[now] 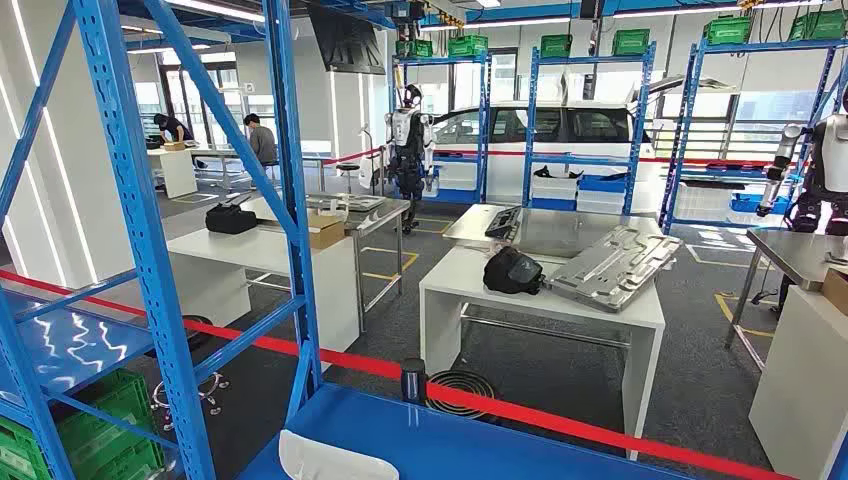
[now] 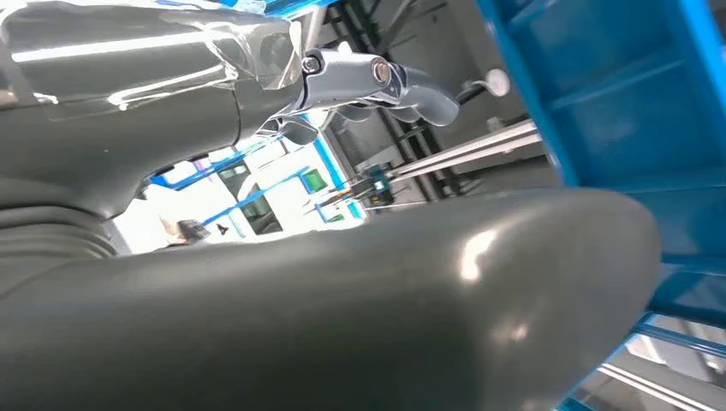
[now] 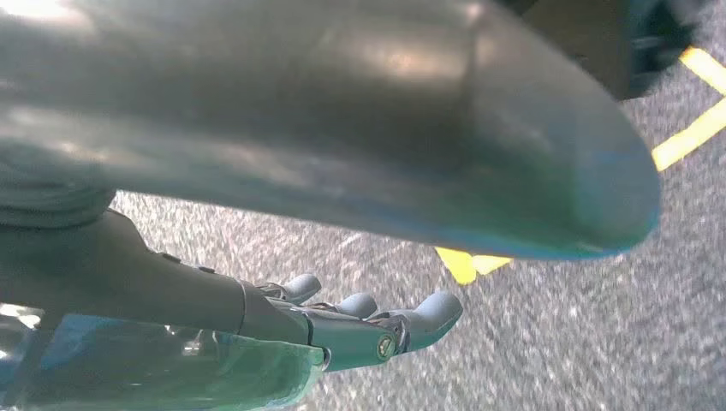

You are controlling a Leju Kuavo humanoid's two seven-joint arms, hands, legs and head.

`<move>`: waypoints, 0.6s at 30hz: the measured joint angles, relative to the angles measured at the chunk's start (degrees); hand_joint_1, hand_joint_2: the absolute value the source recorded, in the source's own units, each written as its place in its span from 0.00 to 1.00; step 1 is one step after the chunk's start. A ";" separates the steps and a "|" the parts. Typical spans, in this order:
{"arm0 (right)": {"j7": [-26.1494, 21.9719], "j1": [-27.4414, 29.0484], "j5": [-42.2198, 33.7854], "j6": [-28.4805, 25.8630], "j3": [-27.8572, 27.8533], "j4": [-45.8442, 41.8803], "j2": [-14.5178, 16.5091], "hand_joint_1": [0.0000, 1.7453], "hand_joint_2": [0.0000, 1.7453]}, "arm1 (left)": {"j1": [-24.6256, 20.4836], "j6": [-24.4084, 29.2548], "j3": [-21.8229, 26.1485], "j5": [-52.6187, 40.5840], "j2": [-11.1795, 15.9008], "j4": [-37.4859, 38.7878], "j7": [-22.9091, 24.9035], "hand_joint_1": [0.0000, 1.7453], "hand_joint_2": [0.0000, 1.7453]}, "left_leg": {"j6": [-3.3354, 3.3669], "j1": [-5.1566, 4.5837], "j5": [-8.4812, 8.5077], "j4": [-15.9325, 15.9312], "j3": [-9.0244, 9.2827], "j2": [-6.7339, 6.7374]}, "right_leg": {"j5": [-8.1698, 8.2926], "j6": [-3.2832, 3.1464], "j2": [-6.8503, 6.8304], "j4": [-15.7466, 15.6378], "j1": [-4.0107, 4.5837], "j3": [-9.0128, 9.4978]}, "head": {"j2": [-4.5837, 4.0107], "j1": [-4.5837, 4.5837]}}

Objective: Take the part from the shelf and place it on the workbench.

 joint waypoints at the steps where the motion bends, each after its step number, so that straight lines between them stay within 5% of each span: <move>1: -0.01 0.09 -0.02 -0.03 0.00 0.00 0.00 0.00 0.00 | 0.06 0.02 0.00 0.01 0.00 0.00 -0.04 0.00 0.00 | -0.06 0.02 -0.09 0.01 0.06 -0.04 | -0.19 0.19 -0.01 1.14 -0.04 -0.87 | 0.01 0.02; 3: -0.02 0.38 -0.06 -0.11 0.02 0.00 0.00 0.00 0.00 | 0.20 0.07 0.00 0.04 0.02 0.00 -0.15 0.00 0.00 | -0.32 0.13 -0.44 0.04 0.43 -0.18 | 0.58 0.97 -0.02 1.31 -0.25 -1.84 | 0.01 0.05; 6: -0.04 0.74 -0.17 -0.21 0.08 0.00 0.01 0.00 0.00 | 0.34 0.23 0.00 0.06 0.05 0.00 -0.50 0.00 0.00 | -1.40 0.46 -1.69 0.44 1.75 -0.36 | 6.27 3.01 -0.04 -9.26 -0.90 1.77 | 0.00 0.15; 8: -0.05 0.77 -0.30 -0.19 0.15 -0.08 0.05 0.00 0.00 | 0.36 0.45 0.04 0.06 0.09 -0.02 -0.84 0.00 0.00 | -2.23 0.38 -2.62 0.88 1.96 -0.35 | 7.60 2.03 -0.09 -13.74 -0.88 3.52 | -0.01 0.18; 10: -0.06 0.82 -0.38 -0.06 0.28 -0.29 0.08 0.00 0.00 | 0.41 0.67 0.13 0.05 0.12 -0.04 -1.10 0.00 0.00 | -2.81 0.37 -3.18 1.22 1.92 -0.35 | 7.31 0.08 -0.05 -13.98 -0.69 3.98 | 0.00 0.09; 12: -0.07 0.92 -0.43 0.05 0.40 -0.60 0.14 0.00 0.00 | 0.42 0.83 0.21 0.04 0.17 -0.05 -1.41 0.00 0.00 | -3.27 0.61 -3.66 2.68 1.58 -0.17 | 7.30 -0.71 0.09 -14.01 -0.70 4.69 | 0.03 -0.01; 14: -0.05 0.83 -0.52 0.08 0.44 -0.90 0.15 0.00 0.00 | 0.40 0.94 0.28 0.04 0.28 -0.04 -1.73 0.00 0.00 | -3.82 0.81 -5.39 7.95 -1.33 0.09 | 6.93 -1.27 0.17 -14.08 -0.63 5.36 | 0.03 -0.10; 16: 0.03 0.71 -0.59 0.08 0.45 -1.11 0.13 0.00 0.00 | 0.47 1.06 0.32 0.03 0.39 0.04 -1.98 0.00 0.00 | -4.19 0.93 -8.18 15.64 -6.54 0.19 | 6.47 -1.64 0.24 -14.06 -0.36 5.74 | 0.02 -0.21; 18: 0.14 0.76 -0.66 0.08 0.46 -1.24 0.13 0.00 0.00 | 0.70 1.28 0.35 0.03 0.45 0.21 -2.33 0.00 0.00 | -4.01 0.92 -8.18 18.52 -9.83 0.20 | 5.96 -1.81 0.35 -14.07 0.09 6.21 | 0.02 -0.26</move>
